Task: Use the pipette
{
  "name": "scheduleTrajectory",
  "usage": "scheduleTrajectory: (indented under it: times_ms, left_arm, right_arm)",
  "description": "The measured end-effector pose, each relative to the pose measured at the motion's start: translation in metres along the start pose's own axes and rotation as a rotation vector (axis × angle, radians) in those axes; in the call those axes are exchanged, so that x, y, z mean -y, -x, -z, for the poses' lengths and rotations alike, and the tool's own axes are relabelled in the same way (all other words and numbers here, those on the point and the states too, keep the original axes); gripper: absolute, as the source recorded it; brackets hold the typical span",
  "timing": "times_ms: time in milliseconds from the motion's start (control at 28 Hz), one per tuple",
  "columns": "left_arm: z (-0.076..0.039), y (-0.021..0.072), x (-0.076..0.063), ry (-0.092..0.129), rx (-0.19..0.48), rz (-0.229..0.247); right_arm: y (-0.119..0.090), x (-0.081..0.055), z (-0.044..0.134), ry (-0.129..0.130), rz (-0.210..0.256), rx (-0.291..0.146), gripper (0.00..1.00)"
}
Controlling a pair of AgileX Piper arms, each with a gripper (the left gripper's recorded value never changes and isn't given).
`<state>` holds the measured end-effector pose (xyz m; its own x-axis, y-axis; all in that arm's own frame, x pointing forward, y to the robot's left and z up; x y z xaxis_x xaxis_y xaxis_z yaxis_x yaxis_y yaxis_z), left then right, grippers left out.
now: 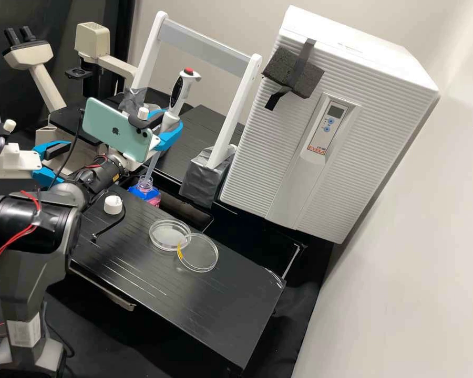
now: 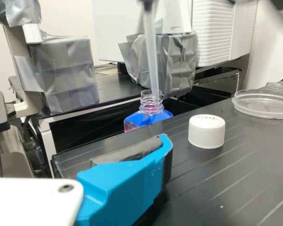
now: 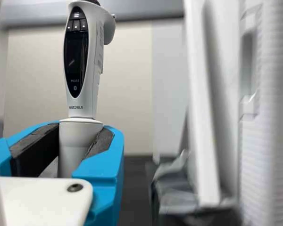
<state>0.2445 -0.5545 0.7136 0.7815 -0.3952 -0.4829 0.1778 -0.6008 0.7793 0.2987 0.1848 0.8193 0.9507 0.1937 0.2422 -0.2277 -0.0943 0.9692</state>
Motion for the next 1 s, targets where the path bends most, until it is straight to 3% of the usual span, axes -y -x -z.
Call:
scheduleTrajectory:
  times_ms: [214,357,499,535,570,749,891,998]
  left_arm:
    - [-0.001,0.0014,-0.001,0.017,0.014,-0.023]
    - [-0.004,0.0053,0.004,0.04,0.05,-0.008]
    - [-0.008,0.0087,0.008,0.025,0.085,0.001]
    - [-0.009,0.0087,0.008,0.025,0.09,0.003]
    - [-0.01,0.0086,0.008,0.025,0.093,0.004]
    - [-0.014,0.0084,0.009,0.024,0.11,0.003]
    - [-0.016,0.0082,0.009,0.02,0.119,0.007]
    - [-0.017,0.0071,0.008,0.013,0.13,0.004]
  right_arm:
    - [0.012,-0.039,0.022,-0.054,-0.085,-0.07,0.0]
    - [0.025,-0.063,0.025,-0.086,-0.081,-0.125,0.0]
    - [0.042,-0.079,0.02,-0.047,-0.042,-0.166,0.0]
    - [0.046,-0.083,0.019,-0.033,-0.039,-0.175,0.0]
    - [0.052,-0.087,0.014,0.0,-0.033,-0.183,0.0]
    - [0.073,-0.103,-0.005,0.073,-0.038,-0.168,0.0]
    - [0.084,-0.119,-0.02,0.08,-0.074,-0.113,0.0]
    - [0.09,-0.128,-0.025,0.071,-0.105,-0.087,0.0]
